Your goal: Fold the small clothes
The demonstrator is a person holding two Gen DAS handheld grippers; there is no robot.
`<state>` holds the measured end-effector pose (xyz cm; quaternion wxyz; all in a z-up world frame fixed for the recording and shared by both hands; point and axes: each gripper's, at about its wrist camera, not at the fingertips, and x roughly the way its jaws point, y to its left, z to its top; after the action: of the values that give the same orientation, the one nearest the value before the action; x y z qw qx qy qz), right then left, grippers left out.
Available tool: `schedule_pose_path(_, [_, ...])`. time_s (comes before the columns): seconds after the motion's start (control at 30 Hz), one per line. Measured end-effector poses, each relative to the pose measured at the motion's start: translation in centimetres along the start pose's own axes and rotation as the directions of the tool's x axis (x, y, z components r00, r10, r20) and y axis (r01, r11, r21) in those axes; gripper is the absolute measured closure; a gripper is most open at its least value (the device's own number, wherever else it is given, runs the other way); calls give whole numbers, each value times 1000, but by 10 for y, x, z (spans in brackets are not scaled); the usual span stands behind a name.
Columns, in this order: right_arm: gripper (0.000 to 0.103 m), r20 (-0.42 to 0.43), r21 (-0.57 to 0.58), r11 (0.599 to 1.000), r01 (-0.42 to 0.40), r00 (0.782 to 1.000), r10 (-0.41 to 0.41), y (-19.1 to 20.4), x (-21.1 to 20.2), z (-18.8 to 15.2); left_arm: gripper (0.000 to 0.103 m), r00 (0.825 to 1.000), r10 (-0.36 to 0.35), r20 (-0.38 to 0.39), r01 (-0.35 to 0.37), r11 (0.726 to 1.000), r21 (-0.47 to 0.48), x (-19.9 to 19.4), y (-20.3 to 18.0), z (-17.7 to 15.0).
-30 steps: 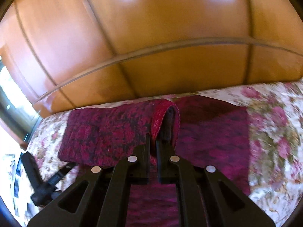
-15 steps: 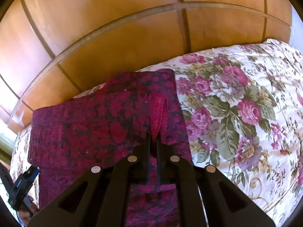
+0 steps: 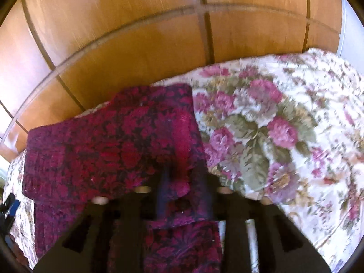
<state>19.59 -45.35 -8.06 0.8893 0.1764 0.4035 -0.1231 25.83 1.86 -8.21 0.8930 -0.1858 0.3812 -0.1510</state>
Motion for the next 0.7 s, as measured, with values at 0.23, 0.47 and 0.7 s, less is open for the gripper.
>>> schedule_pose_path(0.23, [46,88,-52,996,-69,993,73,24,-28,2,31,997,-12,-79,4,996,-93,30,16,27])
schedule_pose_path(0.47, [42,64,-120,988,-96,993,104,65,-2,6,27,988,-82,-133,57,981,-185,70,27,61])
schedule_pose_path(0.7, [41,41,-138,990,-29,999,35,62,27,-2,27,968,-158,-195,109,964,-241,113,25,80])
